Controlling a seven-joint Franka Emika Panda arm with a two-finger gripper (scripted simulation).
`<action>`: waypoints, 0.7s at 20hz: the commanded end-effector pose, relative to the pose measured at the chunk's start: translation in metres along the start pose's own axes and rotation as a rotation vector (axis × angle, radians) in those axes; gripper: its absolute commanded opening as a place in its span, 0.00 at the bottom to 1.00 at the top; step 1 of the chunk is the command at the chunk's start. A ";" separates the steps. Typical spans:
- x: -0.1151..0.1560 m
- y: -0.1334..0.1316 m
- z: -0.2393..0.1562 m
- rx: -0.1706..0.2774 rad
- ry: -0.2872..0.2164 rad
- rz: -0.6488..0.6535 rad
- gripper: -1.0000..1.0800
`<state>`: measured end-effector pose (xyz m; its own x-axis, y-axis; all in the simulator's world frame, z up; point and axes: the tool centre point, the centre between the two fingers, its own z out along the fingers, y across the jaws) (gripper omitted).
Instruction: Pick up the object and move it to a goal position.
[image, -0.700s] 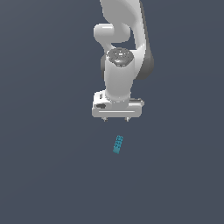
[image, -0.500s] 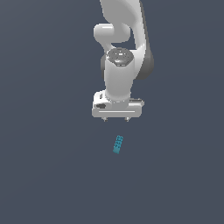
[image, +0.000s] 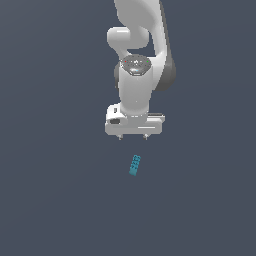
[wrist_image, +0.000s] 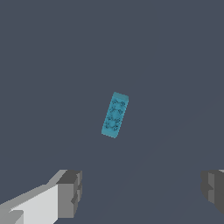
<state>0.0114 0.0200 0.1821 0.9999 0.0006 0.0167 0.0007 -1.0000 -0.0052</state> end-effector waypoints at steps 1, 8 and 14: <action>0.000 0.000 0.000 0.000 0.000 0.000 0.96; 0.006 -0.002 0.011 0.000 -0.002 0.033 0.96; 0.018 -0.005 0.037 0.000 -0.006 0.110 0.96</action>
<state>0.0264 0.0241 0.1537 0.9961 -0.0877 0.0122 -0.0877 -0.9961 -0.0064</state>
